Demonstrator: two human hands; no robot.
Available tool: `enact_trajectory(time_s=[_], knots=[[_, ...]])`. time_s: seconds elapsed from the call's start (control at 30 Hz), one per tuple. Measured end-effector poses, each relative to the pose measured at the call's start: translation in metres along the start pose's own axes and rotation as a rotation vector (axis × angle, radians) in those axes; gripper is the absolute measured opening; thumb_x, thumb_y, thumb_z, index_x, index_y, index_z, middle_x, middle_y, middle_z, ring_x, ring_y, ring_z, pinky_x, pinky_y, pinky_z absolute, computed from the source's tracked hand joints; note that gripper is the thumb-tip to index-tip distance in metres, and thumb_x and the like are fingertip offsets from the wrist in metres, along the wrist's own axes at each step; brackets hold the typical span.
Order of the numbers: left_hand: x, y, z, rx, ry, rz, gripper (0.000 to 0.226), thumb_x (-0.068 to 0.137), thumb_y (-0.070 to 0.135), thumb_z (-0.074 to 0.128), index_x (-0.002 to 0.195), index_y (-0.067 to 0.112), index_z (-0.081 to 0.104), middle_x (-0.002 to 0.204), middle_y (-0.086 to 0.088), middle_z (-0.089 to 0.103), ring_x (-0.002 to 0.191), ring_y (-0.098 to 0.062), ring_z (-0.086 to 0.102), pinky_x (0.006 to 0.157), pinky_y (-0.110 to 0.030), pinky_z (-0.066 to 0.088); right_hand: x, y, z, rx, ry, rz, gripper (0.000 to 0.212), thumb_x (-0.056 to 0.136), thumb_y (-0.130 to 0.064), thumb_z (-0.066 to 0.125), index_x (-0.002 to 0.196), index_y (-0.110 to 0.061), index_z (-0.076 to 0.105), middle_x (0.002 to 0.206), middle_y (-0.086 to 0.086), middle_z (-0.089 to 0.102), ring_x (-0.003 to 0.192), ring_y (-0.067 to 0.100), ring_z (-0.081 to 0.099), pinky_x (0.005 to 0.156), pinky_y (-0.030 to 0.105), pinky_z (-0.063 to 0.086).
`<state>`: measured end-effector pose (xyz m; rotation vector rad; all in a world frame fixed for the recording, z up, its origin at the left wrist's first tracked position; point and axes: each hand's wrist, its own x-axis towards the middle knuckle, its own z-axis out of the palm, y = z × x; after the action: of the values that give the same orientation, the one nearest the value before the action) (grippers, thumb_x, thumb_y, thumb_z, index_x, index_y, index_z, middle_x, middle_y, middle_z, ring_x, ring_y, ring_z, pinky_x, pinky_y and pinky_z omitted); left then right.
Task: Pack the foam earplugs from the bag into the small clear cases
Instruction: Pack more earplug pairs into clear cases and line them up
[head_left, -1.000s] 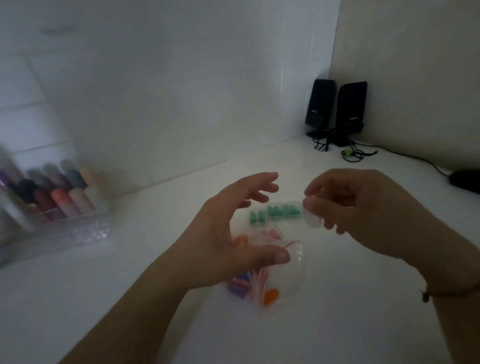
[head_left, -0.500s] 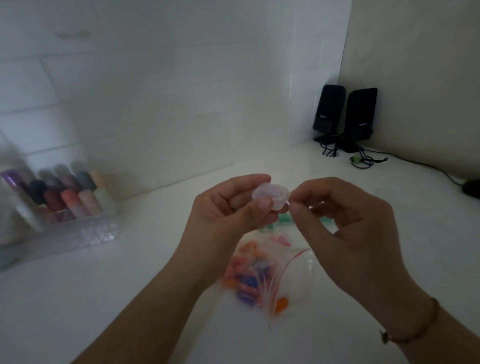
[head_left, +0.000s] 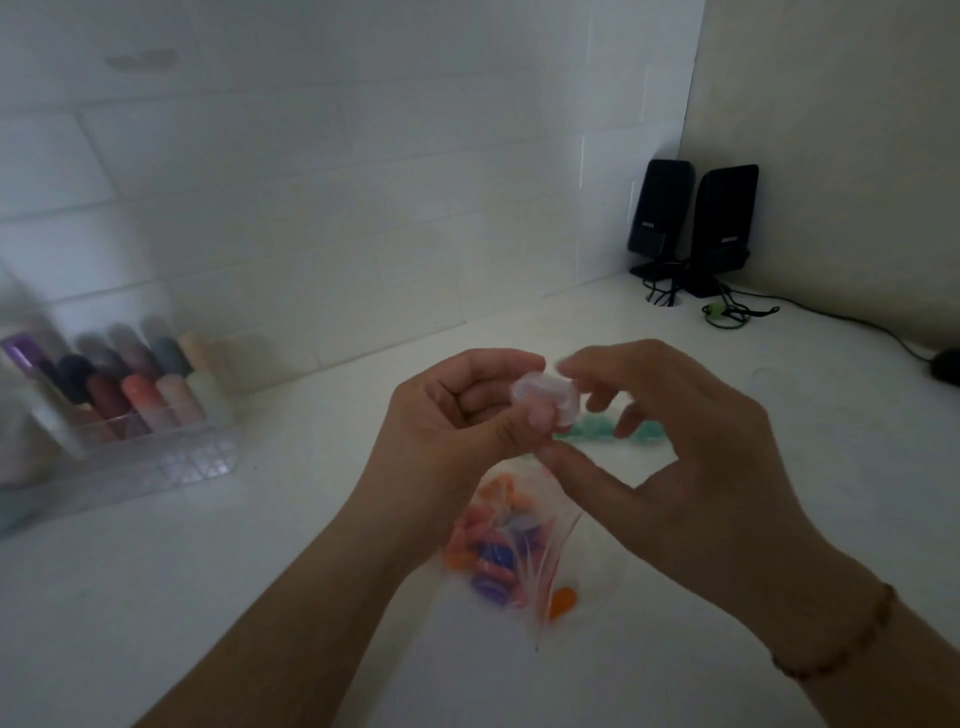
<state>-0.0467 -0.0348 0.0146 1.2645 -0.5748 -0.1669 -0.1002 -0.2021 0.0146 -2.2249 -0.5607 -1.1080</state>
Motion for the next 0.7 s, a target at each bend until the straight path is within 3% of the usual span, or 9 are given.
enact_trajectory(time_s=[0.1, 0.2, 0.27, 0.37, 0.47, 0.6, 0.7], knots=[[-0.001, -0.002, 0.002, 0.072, -0.003, 0.014, 0.051, 0.063, 0.032, 0.086, 0.108, 0.013, 0.069, 0.099, -0.012, 0.074, 0.091, -0.027, 0.071, 0.077, -0.032, 0.057, 0.0, 0.001, 0.0, -0.09, 0.044, -0.07, 0.024, 0.085, -0.027, 0.072, 0.105, -0.014, 0.072, 0.097, -0.001, 0.069, 0.085, 0.014, 0.064, 0.069, 0.029, 0.052], [-0.002, 0.0, 0.006, -0.144, -0.131, -0.08, 0.069, 0.073, 0.052, 0.075, 0.122, 0.005, 0.062, 0.111, -0.017, 0.07, 0.099, -0.029, 0.069, 0.085, -0.037, 0.056, -0.003, -0.006, -0.001, 0.117, 0.143, 0.056, 0.023, 0.084, -0.026, 0.071, 0.106, -0.024, 0.066, 0.1, -0.011, 0.069, 0.093, 0.008, 0.065, 0.08, 0.022, 0.051], [-0.004, 0.002, 0.009, -0.306, -0.222, -0.152, 0.061, 0.084, 0.047, 0.067, 0.124, 0.002, 0.061, 0.119, -0.022, 0.066, 0.106, -0.032, 0.067, 0.088, -0.037, 0.056, -0.003, -0.009, 0.001, 0.211, 0.137, 0.12, 0.024, 0.085, -0.027, 0.068, 0.109, -0.027, 0.062, 0.107, -0.016, 0.066, 0.103, 0.007, 0.063, 0.088, 0.021, 0.049], [-0.004, 0.001, 0.007, -0.416, -0.281, -0.188, 0.05, 0.087, 0.037, 0.067, 0.123, 0.002, 0.063, 0.12, -0.021, 0.066, 0.108, -0.031, 0.067, 0.091, -0.036, 0.055, -0.002, -0.006, 0.003, 0.175, 0.1, 0.111, 0.028, 0.085, -0.03, 0.065, 0.112, -0.022, 0.064, 0.117, -0.012, 0.064, 0.117, 0.013, 0.057, 0.098, 0.031, 0.046], [-0.001, 0.001, 0.004, -0.44, -0.254, -0.182, 0.05, 0.082, 0.033, 0.074, 0.121, 0.003, 0.065, 0.115, -0.018, 0.068, 0.102, -0.026, 0.069, 0.089, -0.033, 0.056, -0.001, -0.006, -0.001, 0.123, 0.108, 0.054, 0.029, 0.084, -0.03, 0.066, 0.112, -0.022, 0.061, 0.12, -0.006, 0.063, 0.112, 0.013, 0.059, 0.092, 0.031, 0.049], [0.0, -0.001, 0.001, -0.413, -0.206, -0.166, 0.047, 0.076, 0.028, 0.079, 0.114, 0.004, 0.068, 0.106, -0.015, 0.072, 0.094, -0.021, 0.071, 0.087, -0.032, 0.057, -0.001, -0.008, -0.003, 0.101, 0.161, 0.01, 0.015, 0.089, -0.022, 0.062, 0.096, -0.01, 0.066, 0.1, -0.001, 0.07, 0.089, 0.011, 0.066, 0.073, 0.024, 0.052], [0.002, -0.001, 0.0, -0.411, -0.159, -0.161, 0.049, 0.067, 0.024, 0.086, 0.11, 0.005, 0.07, 0.107, -0.018, 0.07, 0.095, -0.026, 0.071, 0.085, -0.033, 0.058, 0.0, -0.006, -0.003, 0.014, 0.134, -0.003, 0.017, 0.09, -0.022, 0.061, 0.091, -0.007, 0.067, 0.096, 0.0, 0.071, 0.084, 0.01, 0.066, 0.071, 0.017, 0.05]])
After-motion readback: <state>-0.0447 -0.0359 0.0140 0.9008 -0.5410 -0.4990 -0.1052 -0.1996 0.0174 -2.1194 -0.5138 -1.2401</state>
